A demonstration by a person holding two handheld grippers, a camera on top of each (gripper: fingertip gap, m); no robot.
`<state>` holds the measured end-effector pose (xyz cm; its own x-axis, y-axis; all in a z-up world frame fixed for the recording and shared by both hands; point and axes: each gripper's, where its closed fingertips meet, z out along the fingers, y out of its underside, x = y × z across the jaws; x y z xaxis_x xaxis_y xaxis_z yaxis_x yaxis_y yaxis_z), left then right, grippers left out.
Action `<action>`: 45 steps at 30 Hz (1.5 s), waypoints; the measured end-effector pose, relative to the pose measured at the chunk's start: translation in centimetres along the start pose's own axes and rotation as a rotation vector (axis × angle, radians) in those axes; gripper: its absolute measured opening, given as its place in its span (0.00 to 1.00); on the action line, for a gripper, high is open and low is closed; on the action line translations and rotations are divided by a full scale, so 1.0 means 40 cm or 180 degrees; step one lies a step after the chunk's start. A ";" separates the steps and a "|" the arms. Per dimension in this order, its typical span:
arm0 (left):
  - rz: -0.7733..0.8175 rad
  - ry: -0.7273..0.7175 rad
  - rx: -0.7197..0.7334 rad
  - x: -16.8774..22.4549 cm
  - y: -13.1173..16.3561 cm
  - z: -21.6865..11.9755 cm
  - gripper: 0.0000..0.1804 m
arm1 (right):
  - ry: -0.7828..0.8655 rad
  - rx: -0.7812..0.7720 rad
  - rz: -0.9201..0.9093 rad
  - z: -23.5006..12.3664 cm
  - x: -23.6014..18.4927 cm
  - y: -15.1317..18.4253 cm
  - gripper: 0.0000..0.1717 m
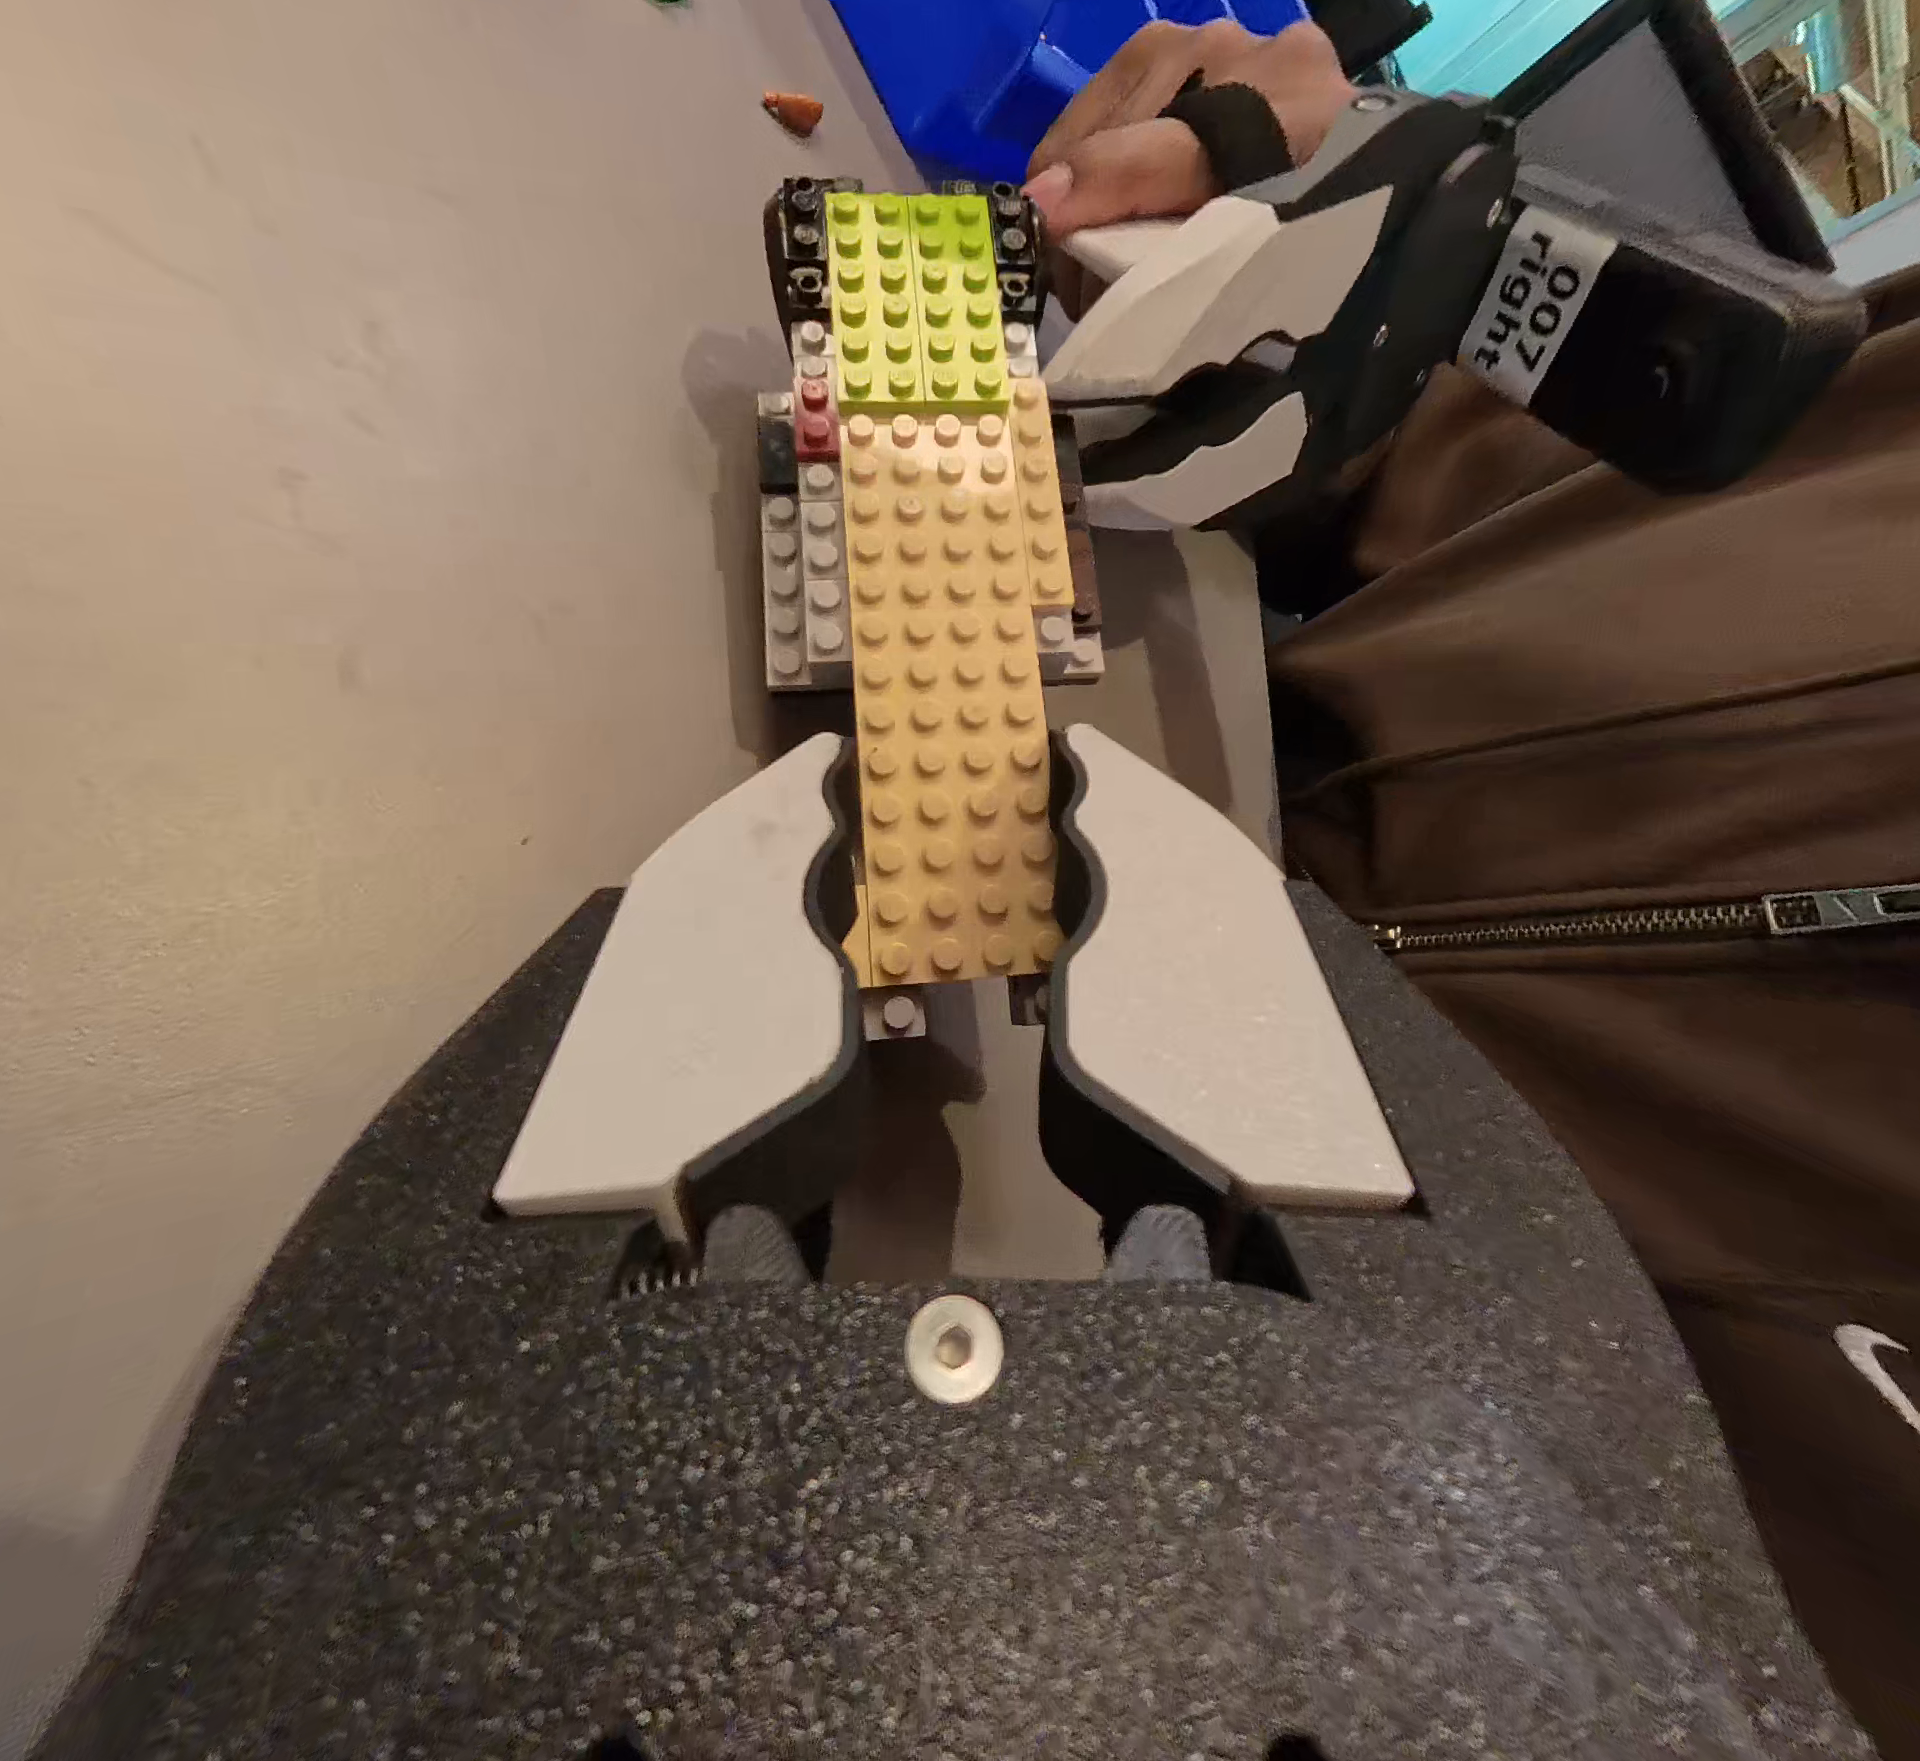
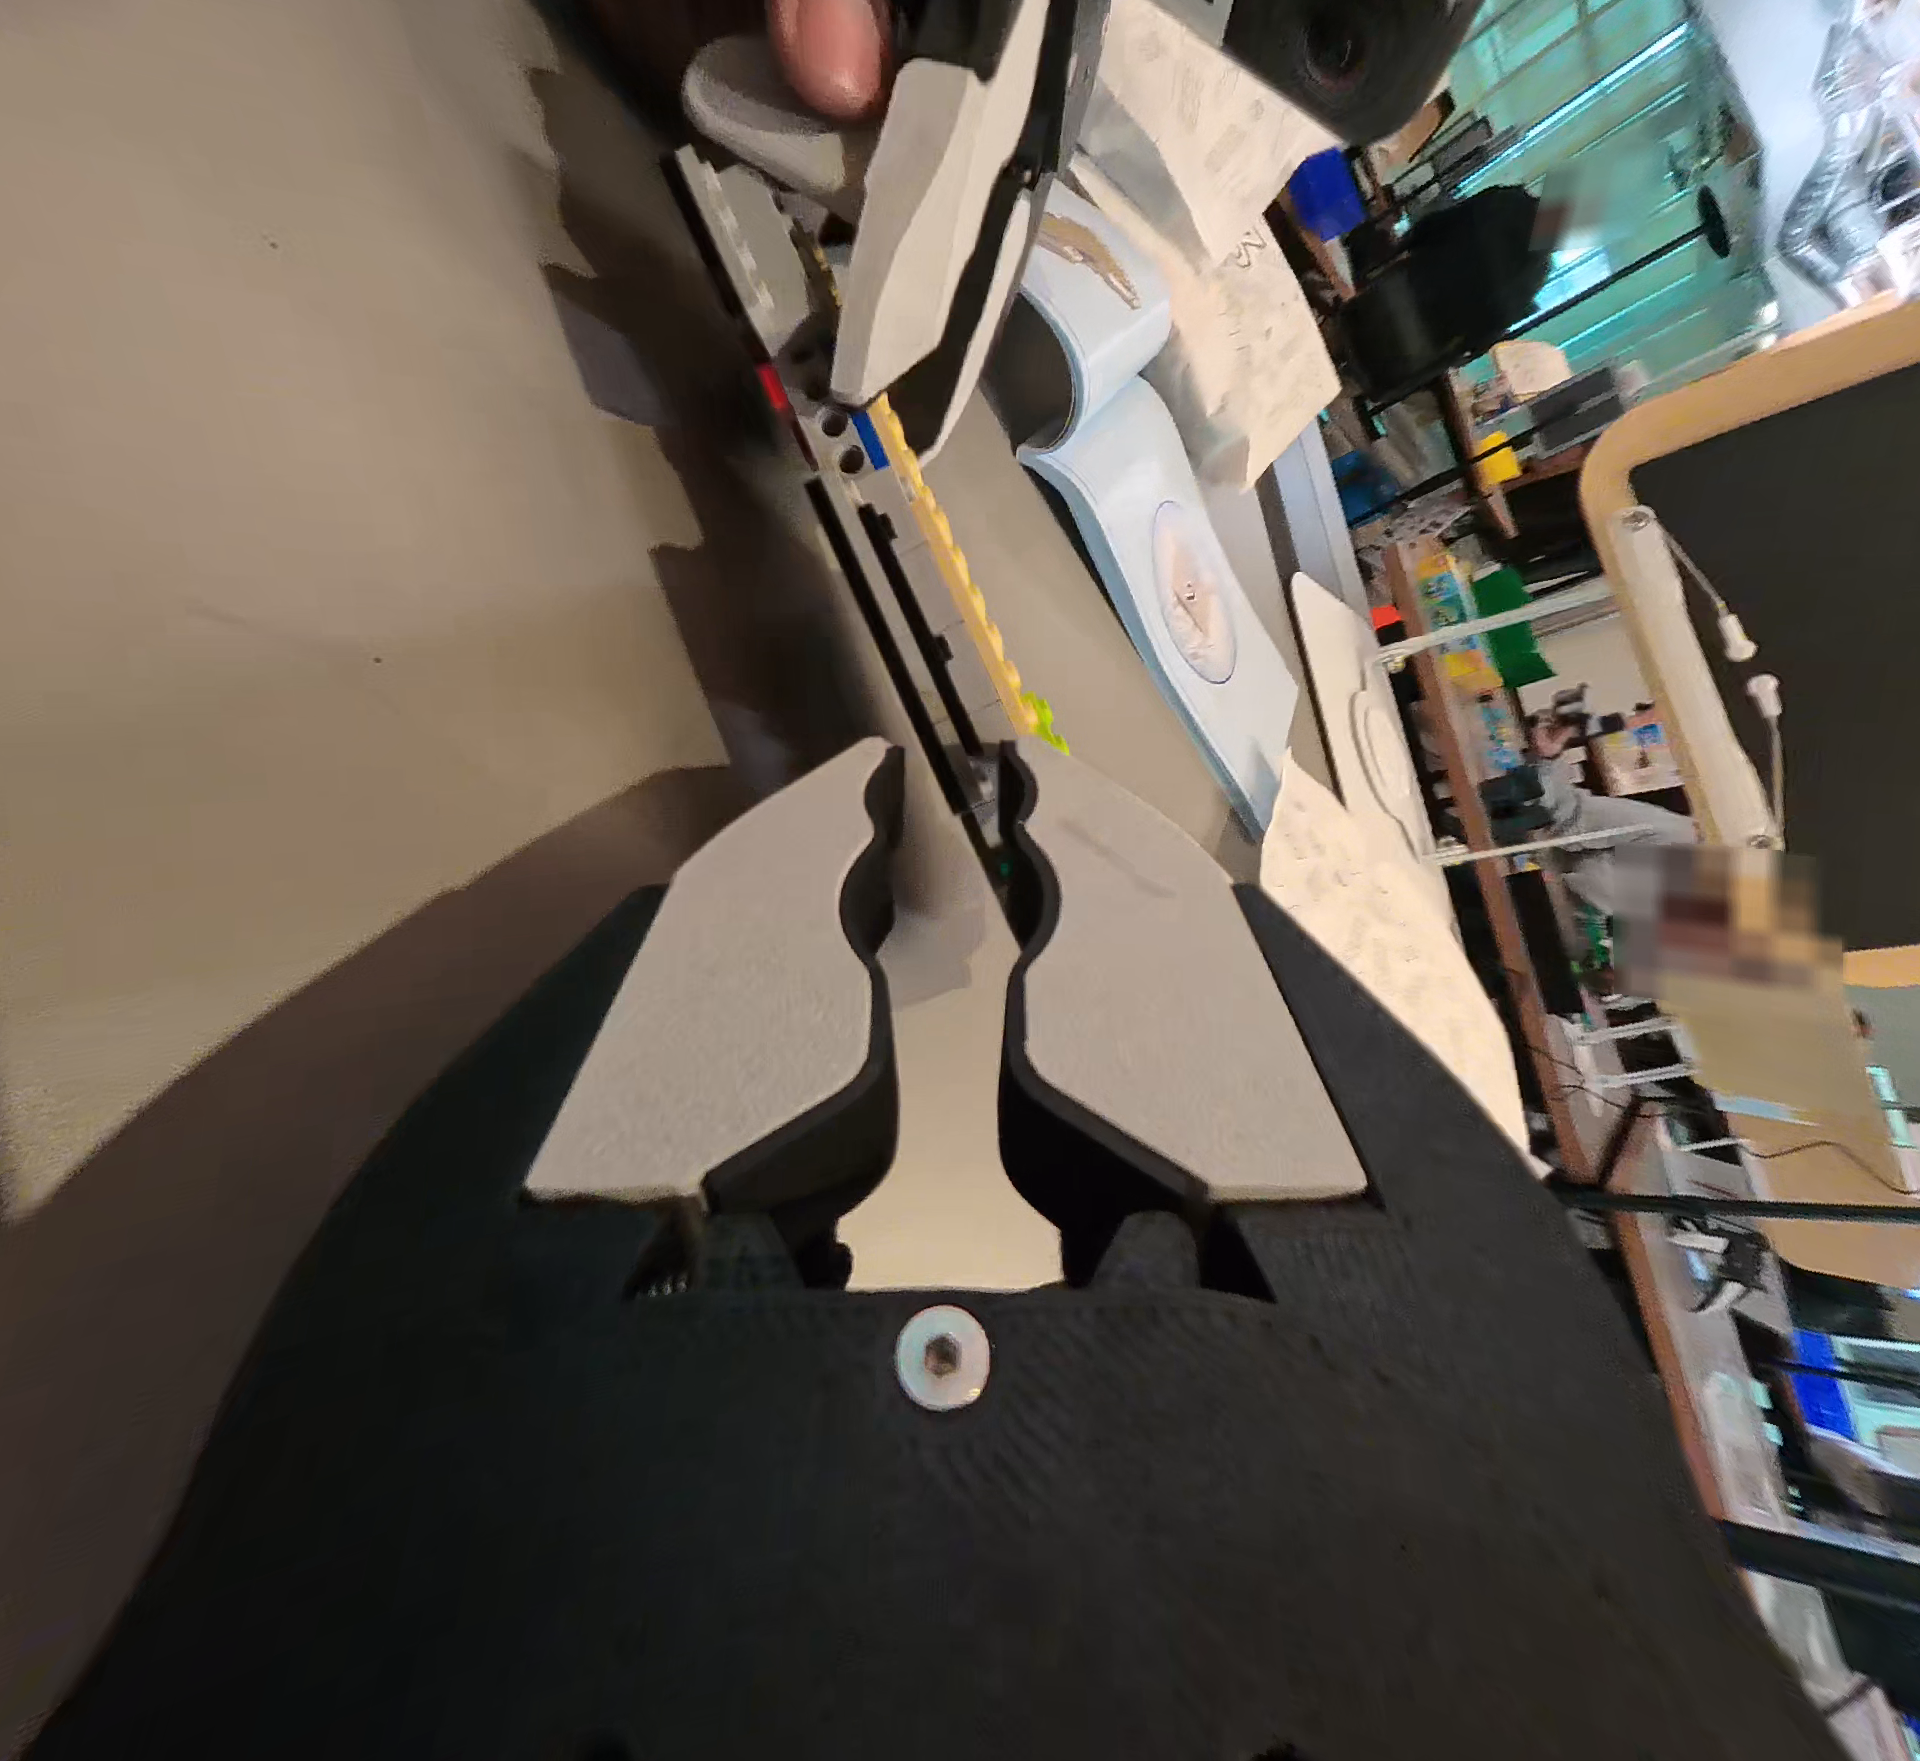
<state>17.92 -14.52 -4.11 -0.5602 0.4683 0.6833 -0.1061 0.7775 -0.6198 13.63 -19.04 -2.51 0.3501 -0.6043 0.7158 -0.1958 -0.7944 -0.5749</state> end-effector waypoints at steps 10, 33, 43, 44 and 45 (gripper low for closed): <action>0.0319 -0.0084 -0.0012 0.007 -0.010 0.005 0.23 | -0.0144 -0.0043 0.0375 0.005 0.006 0.011 0.06; 0.2089 -0.0597 -0.0241 0.016 -0.004 0.003 0.15 | -0.1380 0.0059 0.2310 -0.031 0.020 -0.002 0.06; 0.0752 -0.0255 0.0064 0.005 -0.029 -0.006 0.13 | -0.0760 0.0101 0.2012 -0.008 0.068 -0.004 0.07; 0.0644 -0.0234 0.0100 0.003 -0.031 -0.005 0.13 | -0.0633 0.0144 0.1891 -0.006 0.074 -0.013 0.08; 0.0575 -0.0221 0.0121 0.001 -0.032 -0.003 0.13 | -0.0512 0.0173 0.1783 -0.003 0.080 -0.023 0.10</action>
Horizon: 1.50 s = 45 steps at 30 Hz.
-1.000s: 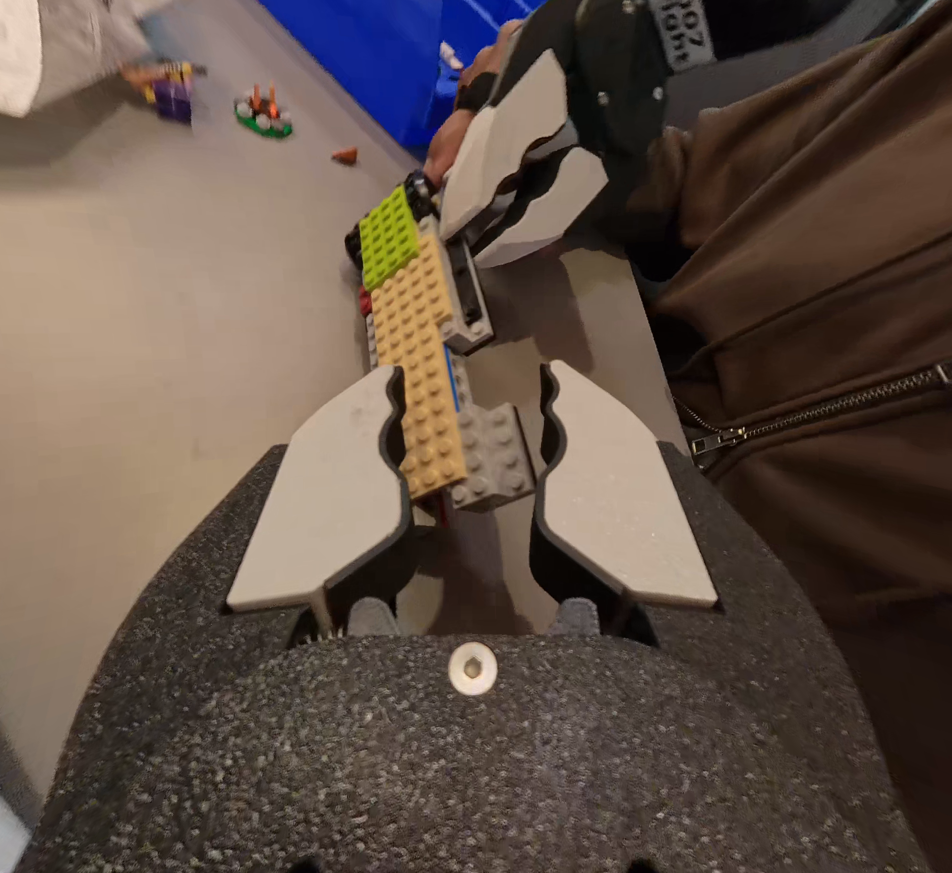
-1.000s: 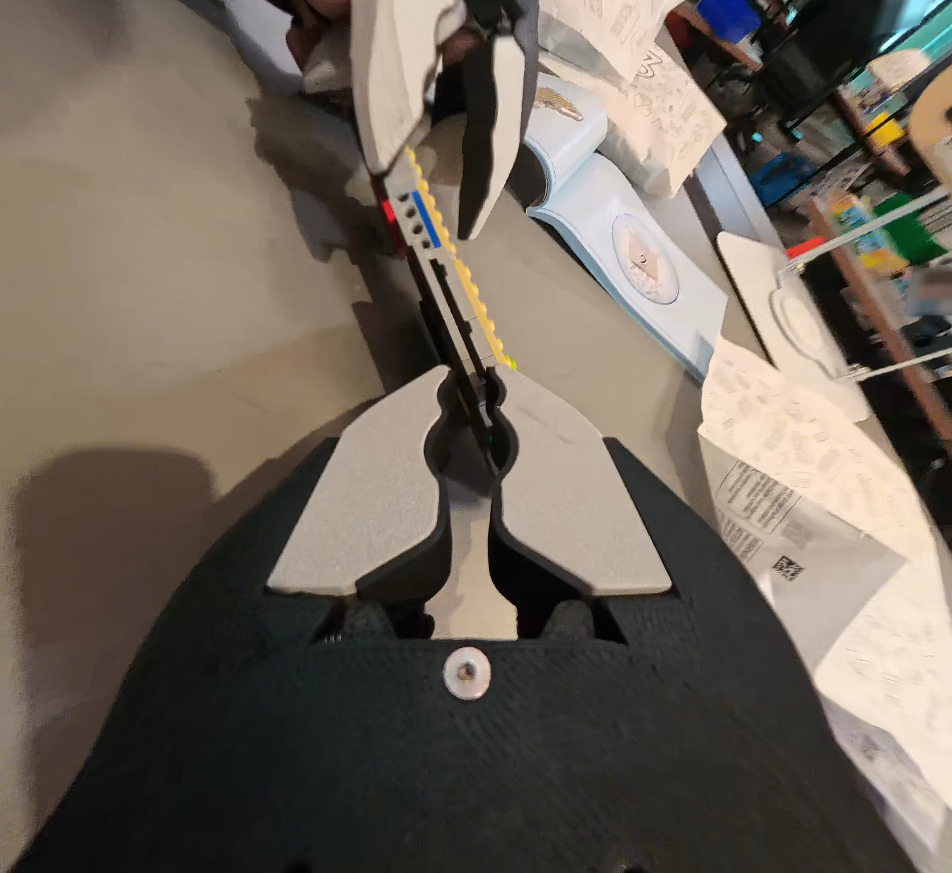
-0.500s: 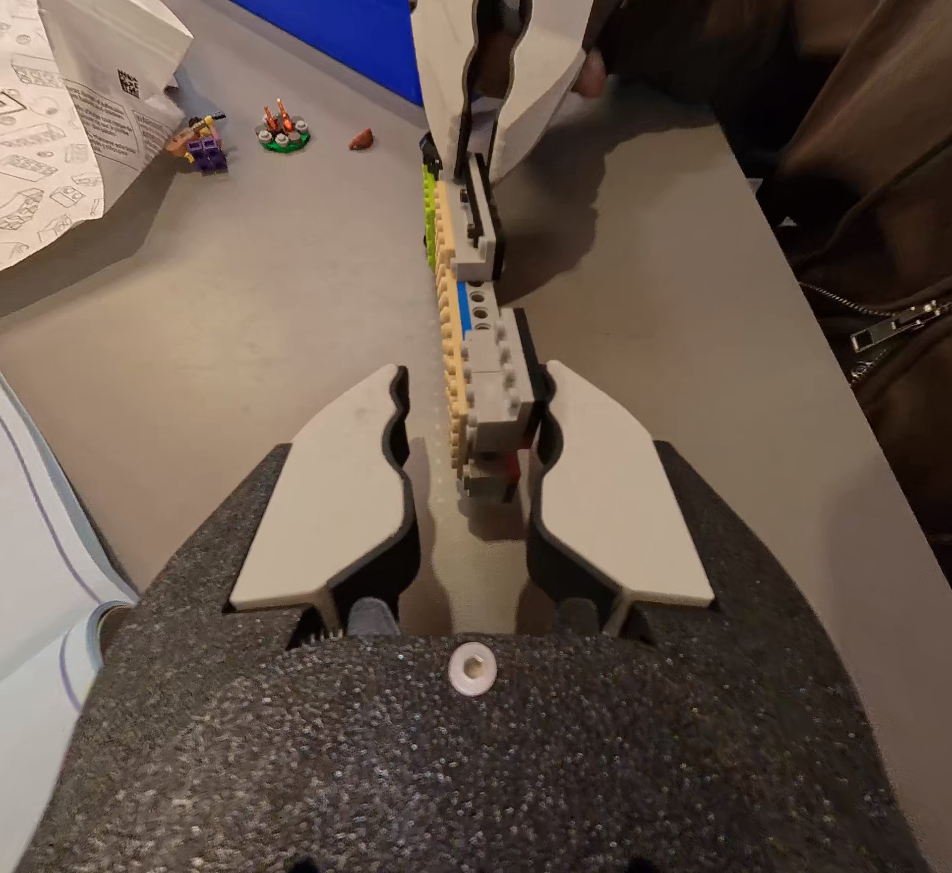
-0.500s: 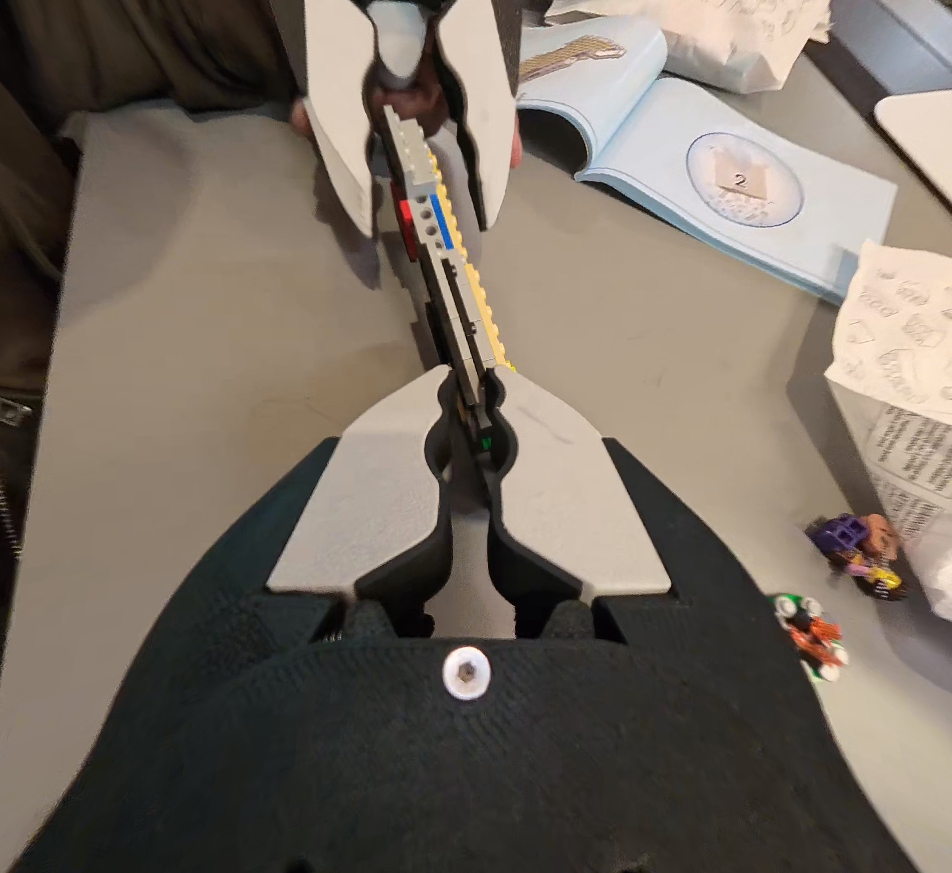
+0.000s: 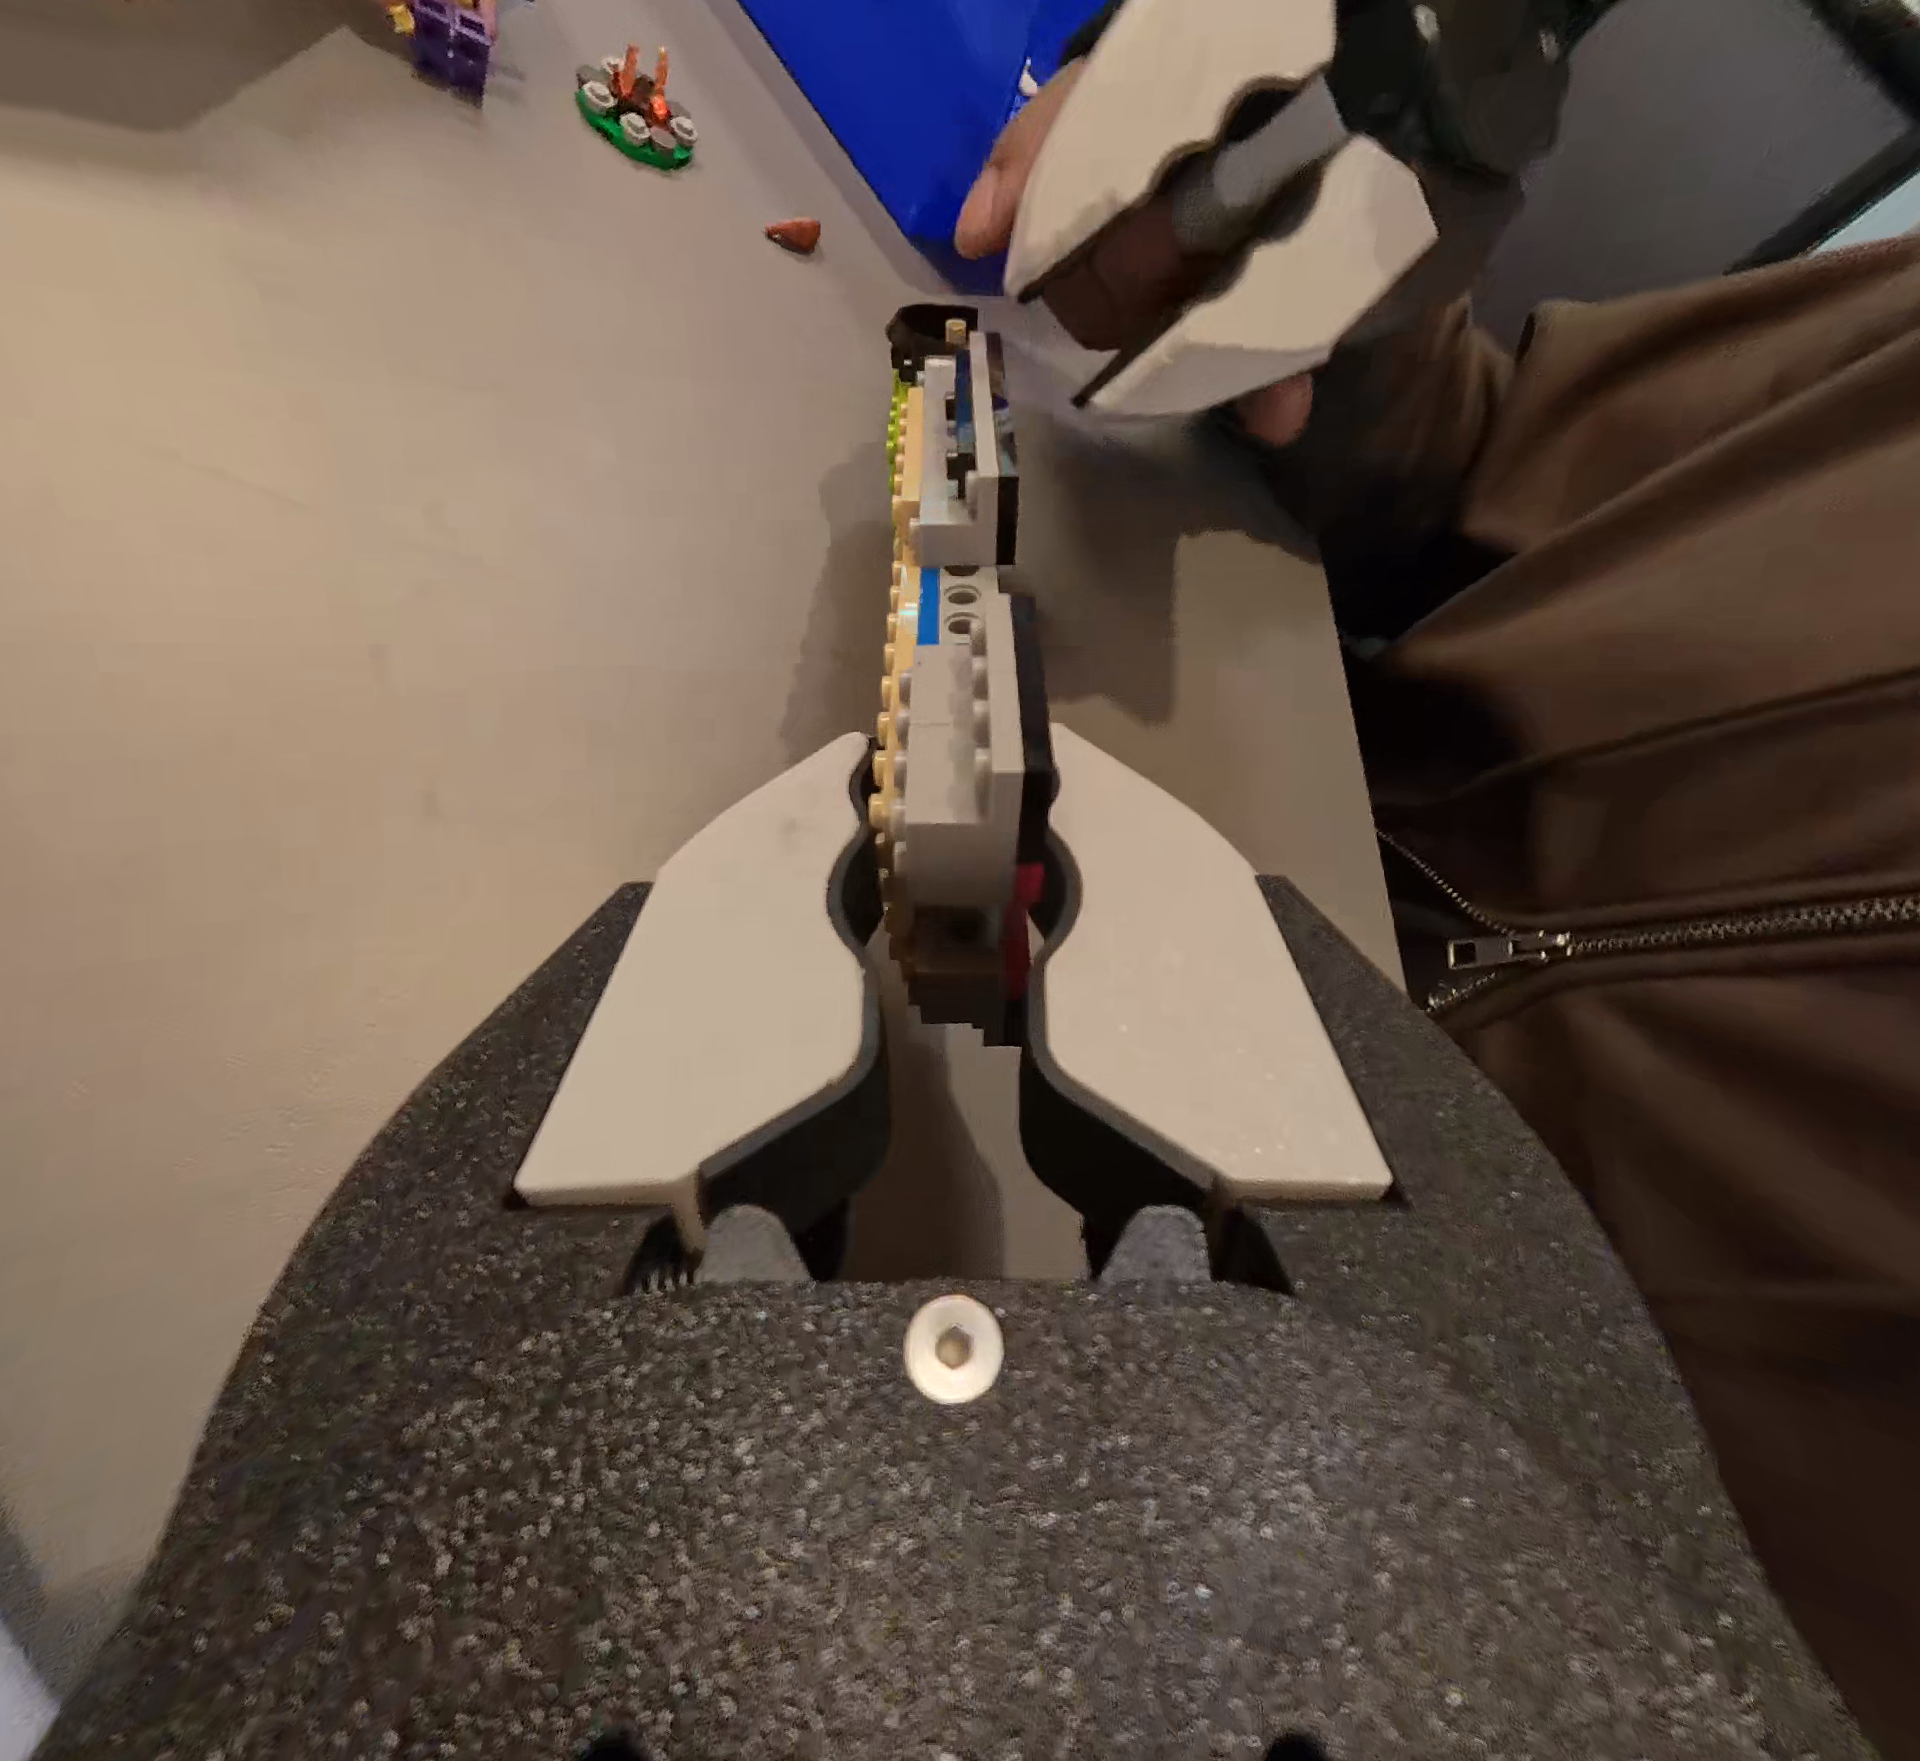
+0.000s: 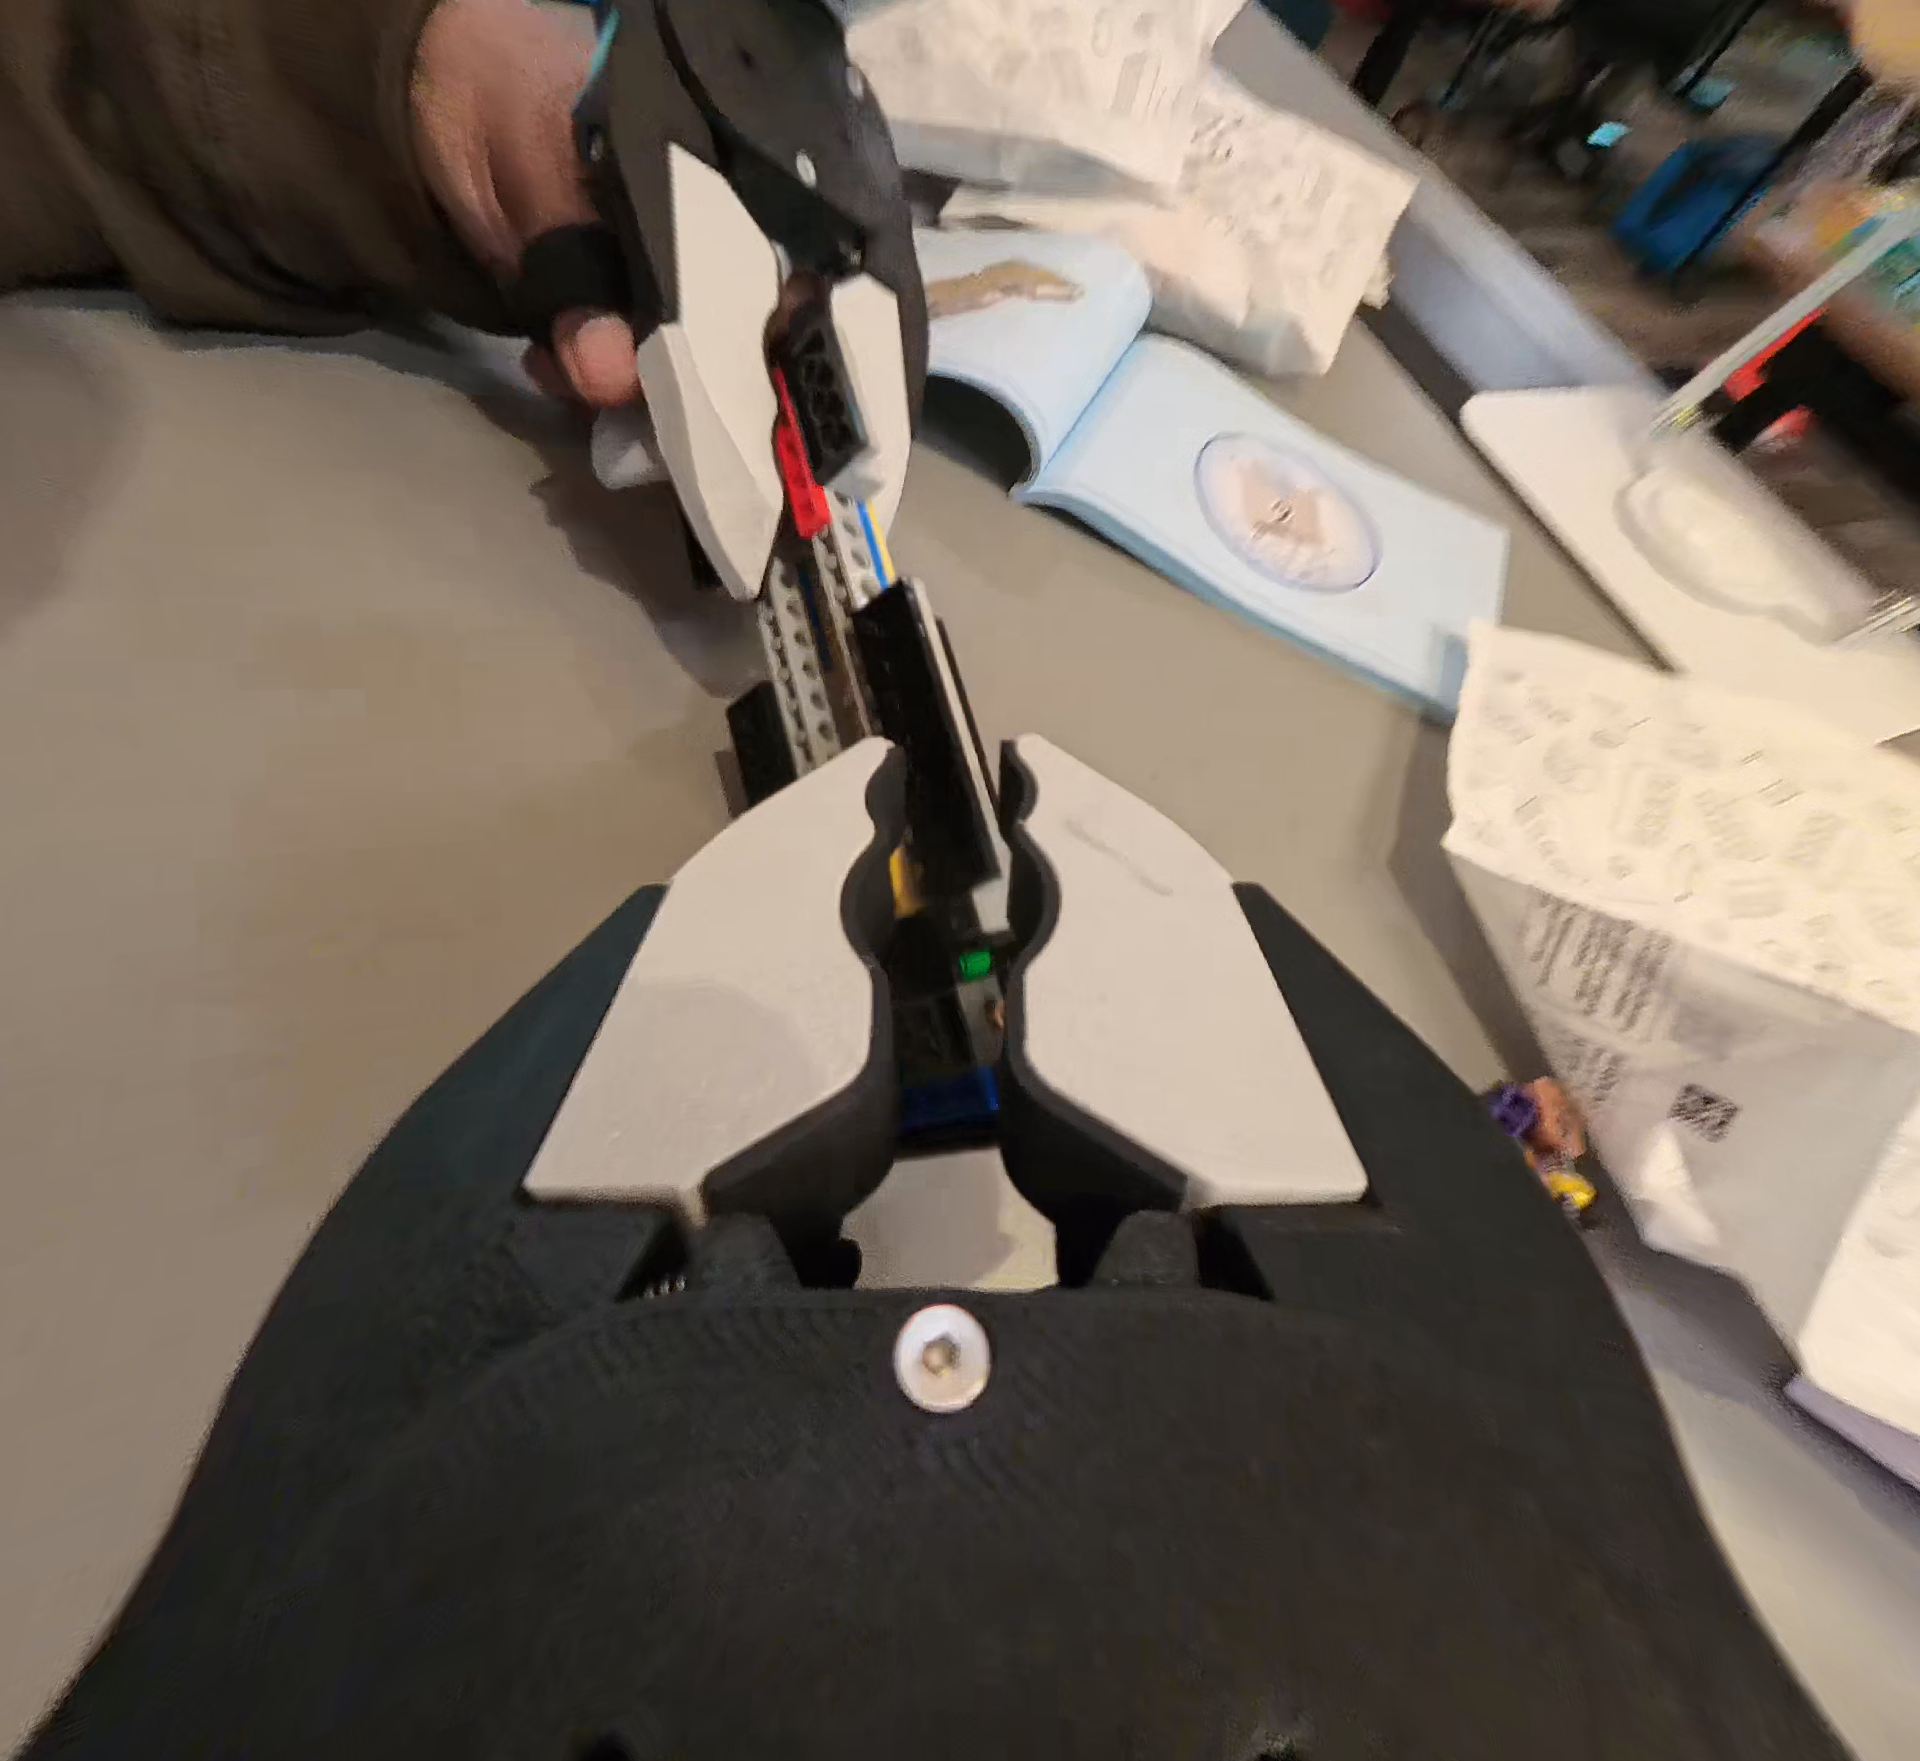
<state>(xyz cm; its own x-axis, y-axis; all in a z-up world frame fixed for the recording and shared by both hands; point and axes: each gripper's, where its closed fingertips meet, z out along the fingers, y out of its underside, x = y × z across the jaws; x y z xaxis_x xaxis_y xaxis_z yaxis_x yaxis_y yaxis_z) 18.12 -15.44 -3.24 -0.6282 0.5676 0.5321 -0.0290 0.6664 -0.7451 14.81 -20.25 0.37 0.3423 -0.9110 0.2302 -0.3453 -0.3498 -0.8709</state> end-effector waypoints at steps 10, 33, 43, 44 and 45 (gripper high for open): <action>-0.0113 0.0041 0.0027 0.025 0.001 0.031 0.13 | 0.0479 -0.0124 -0.1017 0.076 -0.055 -0.044 0.14; -0.0222 0.0062 0.0005 0.023 0.011 0.036 0.13 | 0.0527 -0.0291 -0.1408 0.061 -0.052 -0.011 0.10; -0.0283 0.0094 -0.0050 0.023 0.018 0.043 0.13 | 0.0583 -0.0127 -0.1531 0.053 -0.061 -0.007 0.10; -0.0293 0.0096 -0.0048 0.023 0.018 0.043 0.13 | 0.0587 -0.0124 -0.1537 0.053 -0.061 -0.007 0.10; -0.0298 0.0097 -0.0051 0.023 0.018 0.043 0.13 | 0.0596 -0.0125 -0.1553 0.053 -0.061 -0.007 0.10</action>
